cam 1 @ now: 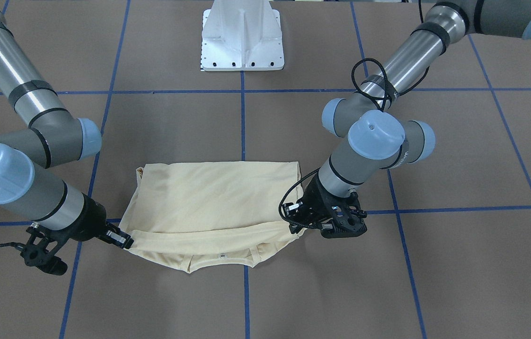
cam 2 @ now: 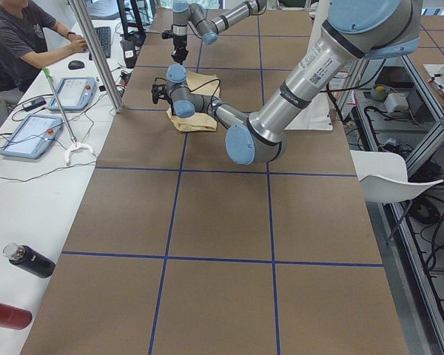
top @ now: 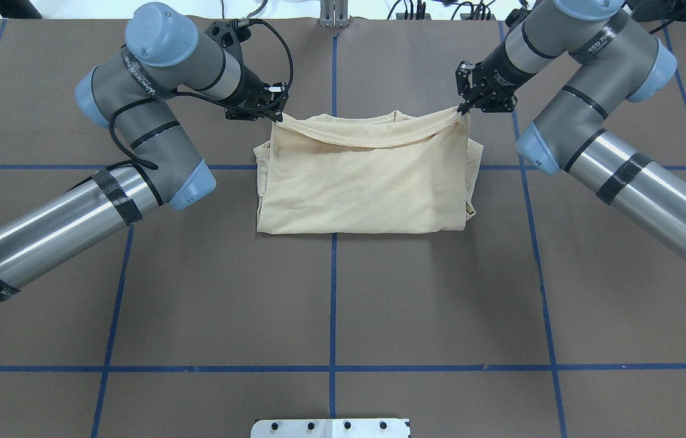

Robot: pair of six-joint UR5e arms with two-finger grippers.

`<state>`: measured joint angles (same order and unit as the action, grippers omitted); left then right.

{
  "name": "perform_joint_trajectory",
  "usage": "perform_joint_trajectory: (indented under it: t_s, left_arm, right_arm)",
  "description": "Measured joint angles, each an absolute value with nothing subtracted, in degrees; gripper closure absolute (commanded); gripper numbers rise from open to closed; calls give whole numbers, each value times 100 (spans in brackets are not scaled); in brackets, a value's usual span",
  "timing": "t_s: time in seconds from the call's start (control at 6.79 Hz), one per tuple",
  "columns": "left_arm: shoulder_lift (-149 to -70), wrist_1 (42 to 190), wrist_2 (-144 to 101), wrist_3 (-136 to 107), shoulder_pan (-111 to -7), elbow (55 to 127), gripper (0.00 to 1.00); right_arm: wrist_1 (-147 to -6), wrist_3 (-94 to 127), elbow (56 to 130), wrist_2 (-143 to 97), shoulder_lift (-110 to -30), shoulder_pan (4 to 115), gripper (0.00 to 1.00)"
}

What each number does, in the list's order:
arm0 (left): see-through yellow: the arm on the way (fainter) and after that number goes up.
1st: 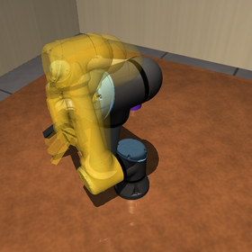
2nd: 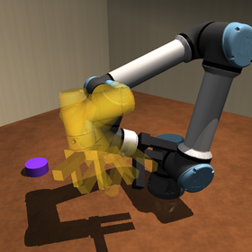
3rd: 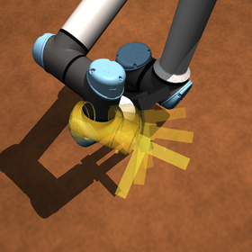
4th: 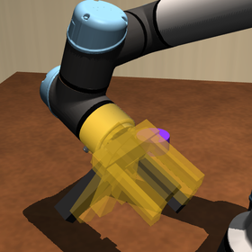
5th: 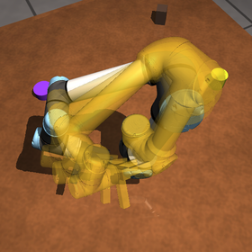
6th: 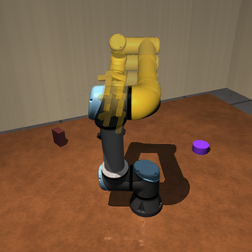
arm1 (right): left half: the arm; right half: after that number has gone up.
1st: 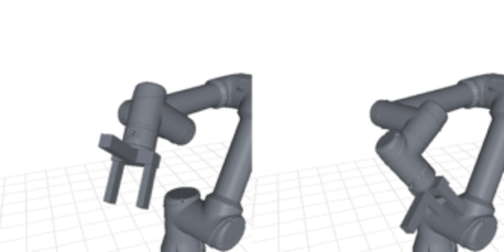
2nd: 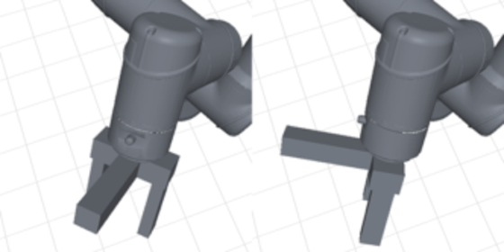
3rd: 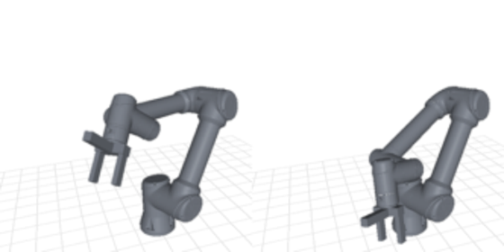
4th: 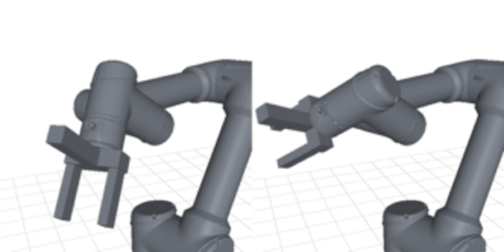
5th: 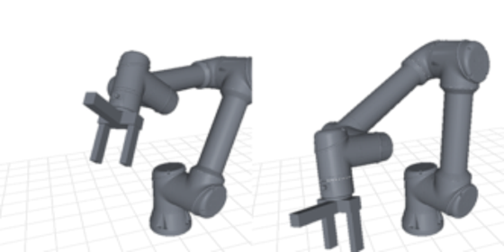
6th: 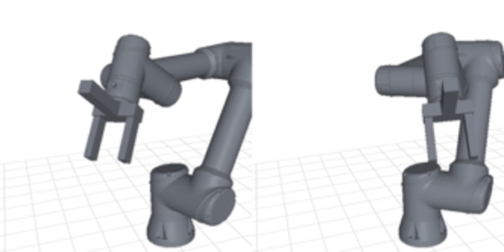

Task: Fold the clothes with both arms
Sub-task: 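Lower the hem onto the shirt near the collar with both grippers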

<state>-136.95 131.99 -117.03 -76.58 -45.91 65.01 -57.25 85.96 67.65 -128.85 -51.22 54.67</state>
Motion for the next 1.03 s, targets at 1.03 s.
perform_joint_trajectory:
  t_s: [1.03]
  left_arm:
    - [-13577, 13186, -11611, -7644, -4588, 6356, 100]
  right_arm:
    - [-5741, 8587, 6666, -12745, -5246, 5423, 100]
